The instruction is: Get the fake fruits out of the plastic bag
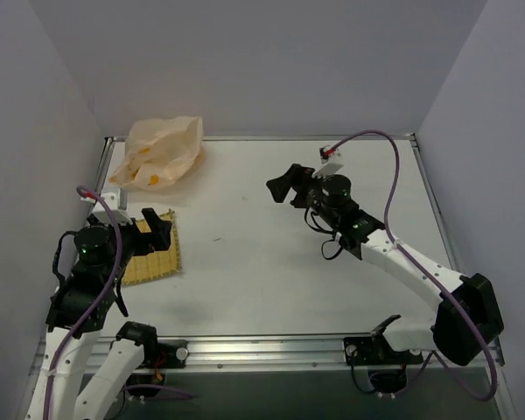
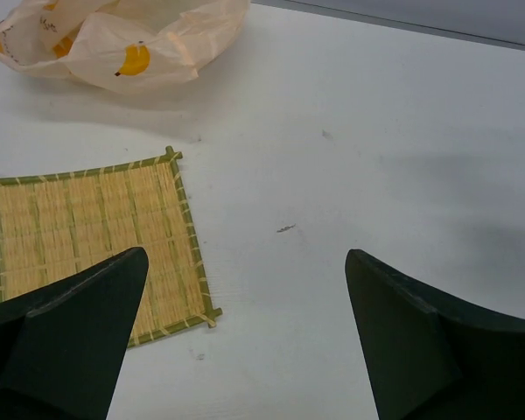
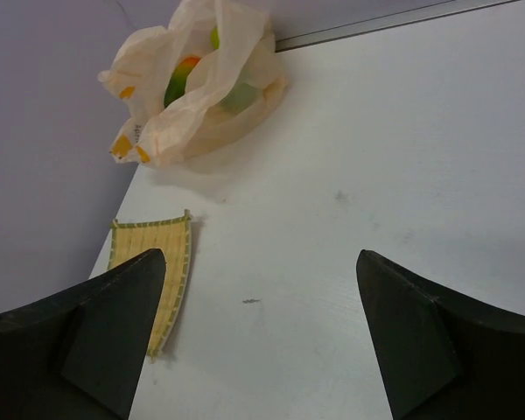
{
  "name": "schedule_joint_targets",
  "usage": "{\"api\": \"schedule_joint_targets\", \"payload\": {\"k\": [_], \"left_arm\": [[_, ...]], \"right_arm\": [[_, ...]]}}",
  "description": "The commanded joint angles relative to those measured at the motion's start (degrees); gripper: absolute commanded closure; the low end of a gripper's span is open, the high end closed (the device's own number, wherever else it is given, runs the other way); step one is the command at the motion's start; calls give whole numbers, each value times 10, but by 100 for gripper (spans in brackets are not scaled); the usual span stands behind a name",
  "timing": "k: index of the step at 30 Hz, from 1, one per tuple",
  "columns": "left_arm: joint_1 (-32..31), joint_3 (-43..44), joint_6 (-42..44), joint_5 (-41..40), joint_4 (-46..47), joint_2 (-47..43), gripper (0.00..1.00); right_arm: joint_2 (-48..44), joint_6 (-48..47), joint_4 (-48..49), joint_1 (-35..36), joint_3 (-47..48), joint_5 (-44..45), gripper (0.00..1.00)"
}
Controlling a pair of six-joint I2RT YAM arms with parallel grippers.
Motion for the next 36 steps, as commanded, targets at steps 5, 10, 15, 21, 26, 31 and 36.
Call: {"api": "schedule_joint_targets", "payload": {"k": [5, 10, 15, 21, 26, 31, 36], "left_arm": [[37, 27, -4, -61, -10, -18, 6], [50, 35, -24, -142, -31, -17, 6], [50, 47, -43, -217, -55, -12, 6], [48, 49, -61, -239, -65, -1, 6], [48, 44, -67, -195, -47, 16, 6], [52, 42, -79, -138, -13, 50, 6], [57, 68, -83, -74, 19, 140, 6]], "right_arm": [[133, 45, 90, 102, 111, 96, 8], [257, 79, 148, 145, 189, 139, 5], [400, 127, 190, 174, 315, 145, 3], [553, 164, 201, 192, 450, 131, 2], [705, 153, 110, 186, 658, 116, 0], [862, 182, 38, 171, 916, 61, 3], [852, 210, 98, 145, 833, 46, 77]]}}
